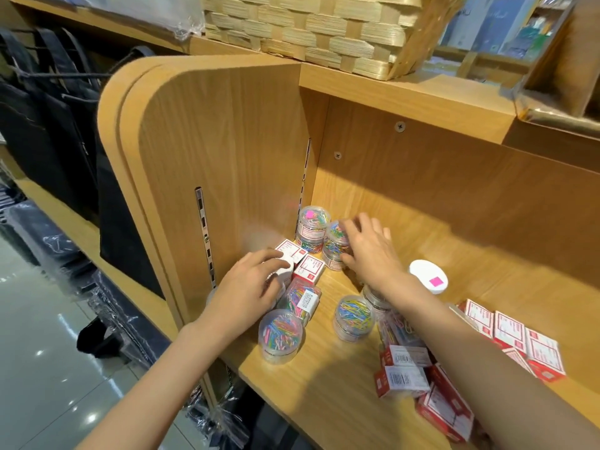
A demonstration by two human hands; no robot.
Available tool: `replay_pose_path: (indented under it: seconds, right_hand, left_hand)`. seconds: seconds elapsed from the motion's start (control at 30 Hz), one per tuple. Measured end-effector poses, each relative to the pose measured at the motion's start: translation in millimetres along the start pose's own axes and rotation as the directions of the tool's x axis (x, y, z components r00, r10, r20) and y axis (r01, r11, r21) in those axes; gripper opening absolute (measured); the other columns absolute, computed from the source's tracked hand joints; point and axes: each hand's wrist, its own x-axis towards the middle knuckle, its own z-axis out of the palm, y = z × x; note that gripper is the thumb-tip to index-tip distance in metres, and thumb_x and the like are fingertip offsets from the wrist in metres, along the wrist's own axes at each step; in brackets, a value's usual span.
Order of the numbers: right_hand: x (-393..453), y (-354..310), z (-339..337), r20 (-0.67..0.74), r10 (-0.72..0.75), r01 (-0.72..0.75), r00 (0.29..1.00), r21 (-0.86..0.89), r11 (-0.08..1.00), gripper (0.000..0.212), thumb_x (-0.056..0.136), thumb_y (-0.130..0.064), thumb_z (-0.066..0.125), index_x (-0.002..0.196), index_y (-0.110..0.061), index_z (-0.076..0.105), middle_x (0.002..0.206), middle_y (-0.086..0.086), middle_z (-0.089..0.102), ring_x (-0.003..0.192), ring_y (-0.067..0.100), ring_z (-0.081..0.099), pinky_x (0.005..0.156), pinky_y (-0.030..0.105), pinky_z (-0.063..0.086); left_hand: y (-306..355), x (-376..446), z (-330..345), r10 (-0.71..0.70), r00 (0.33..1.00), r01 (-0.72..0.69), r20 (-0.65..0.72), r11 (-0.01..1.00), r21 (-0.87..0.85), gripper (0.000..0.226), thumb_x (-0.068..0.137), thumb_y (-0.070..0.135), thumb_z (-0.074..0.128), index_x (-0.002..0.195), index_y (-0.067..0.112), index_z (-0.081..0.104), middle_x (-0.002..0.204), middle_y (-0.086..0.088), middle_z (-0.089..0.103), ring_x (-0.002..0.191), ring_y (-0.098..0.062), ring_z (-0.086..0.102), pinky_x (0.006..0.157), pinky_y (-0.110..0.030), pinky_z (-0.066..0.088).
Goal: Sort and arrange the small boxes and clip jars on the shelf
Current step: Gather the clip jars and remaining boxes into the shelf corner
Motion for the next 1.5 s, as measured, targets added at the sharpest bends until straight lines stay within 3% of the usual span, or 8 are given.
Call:
replay_pose_path:
  seconds: [0.1,0.23,0.5,0.7,0.83,0.97,1.27,1.5]
  right_hand:
    - [-18.4,-9.5,-1.1,-0.129,-0.04,0.072,0.991,0.251,0.965,0.043,0.081,-0.025,0.067,0.12,-0.013,0.053,0.117,0.008,0.047,0.107,0.025,0.041,0.084,0.036,0.031]
    - [-40.8,-28.2,1.6,0.159,-0.337,0.215,0.928,0.511,0.832,0.037,0.086,-0.022,0.063,0.122,-0.016,0.054,0.117,0.003,0.047,0.111,0.016,0.043,0.091,0.023,0.03]
    - [-62.4,-34.4,1.8,0.379,-0.314,0.209,0.871,0.292,0.933,0.037,0.089,-0.022,0.051,0.124,-0.025,0.042,0.133,-0.002,0.033,0.117,0.021,0.035,0.096,0.035,0.031]
    - [-68.1,-36.2,5.5,0.316,-0.228,0.122,0.921,0.321,0.939,0.031,0.083,-0.04,0.061,0.102,-0.029,0.04,0.104,-0.007,0.039,0.103,0.015,0.038,0.089,0.032,0.027]
    - [-63.1,-29.0,0.7,0.347,-0.193,0.09,0.918,0.29,0.953,0.04,0.082,-0.034,0.064,0.116,-0.019,0.049,0.112,0.0,0.043,0.109,0.021,0.04,0.091,0.03,0.032]
    - [-47.2,-42.2,-17.6,0.157,-0.254,0.153,0.954,0.475,0.867,0.038,0.087,-0.031,0.061,0.121,-0.018,0.05,0.12,-0.001,0.046,0.114,0.016,0.043,0.087,0.022,0.03]
    - [-6.2,-84.1,5.5,0.284,-0.537,0.425,0.794,0.371,0.826,0.071,0.079,-0.004,0.061,0.14,-0.028,0.034,0.147,-0.008,0.031,0.121,0.02,0.031,0.103,0.031,0.028]
    - [-15.3,-70.8,5.5,0.09,-0.277,0.165,0.957,0.614,0.772,0.067,0.07,-0.023,0.077,0.127,-0.022,0.042,0.123,-0.002,0.047,0.112,0.01,0.031,0.103,0.039,0.032]
  left_hand:
    - [-6.9,-22.5,0.0,0.0,1.0,0.0,-0.031,1.0,-0.001,0.046,0.082,0.035,0.031,0.106,0.017,0.066,0.118,0.004,0.06,0.107,-0.012,0.052,0.093,-0.031,0.044]
    - [-12.0,-41.4,-1.5,0.016,0.998,-0.015,-0.056,1.0,0.02,0.03,0.085,0.018,0.05,0.111,0.014,0.065,0.129,-0.004,0.055,0.126,-0.018,0.045,0.105,-0.035,0.031]
    - [-18.9,-71.8,3.8,-0.042,0.997,0.047,-0.059,0.995,0.085,0.04,0.082,0.018,0.053,0.122,0.017,0.057,0.14,-0.009,0.043,0.133,-0.027,0.034,0.109,-0.044,0.018]
    - [-14.6,-64.4,1.7,-0.056,0.998,0.056,-0.037,0.998,-0.002,0.04,0.083,0.009,0.063,0.121,0.016,0.056,0.138,-0.006,0.04,0.128,-0.025,0.036,0.109,-0.047,0.03]
    - [-10.9,-61.8,-6.4,-0.089,0.995,0.082,-0.05,0.989,-0.124,0.062,0.082,0.012,0.064,0.137,0.019,0.037,0.143,0.008,0.028,0.131,-0.004,0.026,0.107,-0.021,0.026]
    - [-8.1,-71.2,-5.4,-0.177,0.982,0.162,-0.072,0.971,-0.178,0.079,0.078,0.015,0.071,0.142,0.018,0.024,0.141,0.002,0.035,0.126,-0.002,0.031,0.106,-0.022,0.029]
    - [-18.2,-87.0,-13.0,-0.309,0.951,0.308,0.024,0.934,-0.183,0.09,0.074,0.025,0.074,0.144,0.02,0.019,0.138,0.002,0.045,0.124,-0.011,0.045,0.105,-0.032,0.038]
    - [-18.6,-82.7,-11.5,-0.246,0.969,0.243,0.004,0.956,-0.163,0.074,0.078,0.02,0.071,0.14,0.02,0.029,0.135,0.005,0.043,0.122,-0.007,0.042,0.105,-0.032,0.039]
